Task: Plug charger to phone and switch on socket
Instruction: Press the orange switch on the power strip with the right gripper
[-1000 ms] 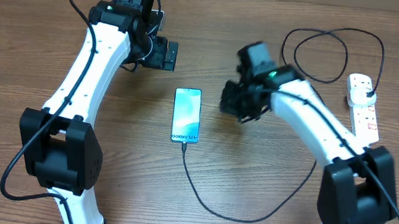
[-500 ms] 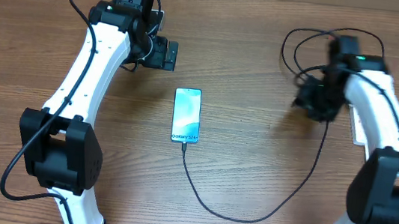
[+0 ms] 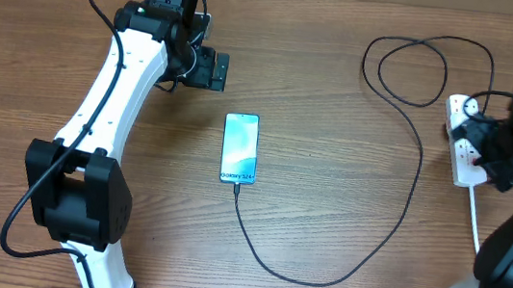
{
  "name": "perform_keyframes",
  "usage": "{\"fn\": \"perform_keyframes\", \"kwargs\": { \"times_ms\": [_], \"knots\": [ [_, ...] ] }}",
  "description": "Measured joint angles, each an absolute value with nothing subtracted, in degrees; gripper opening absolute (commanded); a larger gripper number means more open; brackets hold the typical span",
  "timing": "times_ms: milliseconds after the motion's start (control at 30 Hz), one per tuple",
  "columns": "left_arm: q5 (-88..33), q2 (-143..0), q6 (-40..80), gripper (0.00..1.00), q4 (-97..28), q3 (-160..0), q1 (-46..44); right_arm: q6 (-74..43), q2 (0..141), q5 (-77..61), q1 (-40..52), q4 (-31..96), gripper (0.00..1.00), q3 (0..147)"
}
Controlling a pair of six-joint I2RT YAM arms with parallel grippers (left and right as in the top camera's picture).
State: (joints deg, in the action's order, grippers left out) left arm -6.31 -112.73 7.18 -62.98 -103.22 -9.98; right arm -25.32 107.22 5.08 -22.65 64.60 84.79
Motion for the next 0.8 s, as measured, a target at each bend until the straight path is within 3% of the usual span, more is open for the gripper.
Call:
{"fn": "perform_keyframes", "kwargs": {
  "times_ms": [267,800],
  "knots": [
    [-6.31,-112.73,7.18,1.0,-62.98,-103.22,-9.98,-25.45,107.22,6.37,-28.51,58.5,1.0,84.79],
    [-6.33,-112.73,7.18,1.0,-62.98,-103.22,-9.98,-25.45,107.22,8.05,-28.51,48.6,1.0,82.85]
  ]
}}
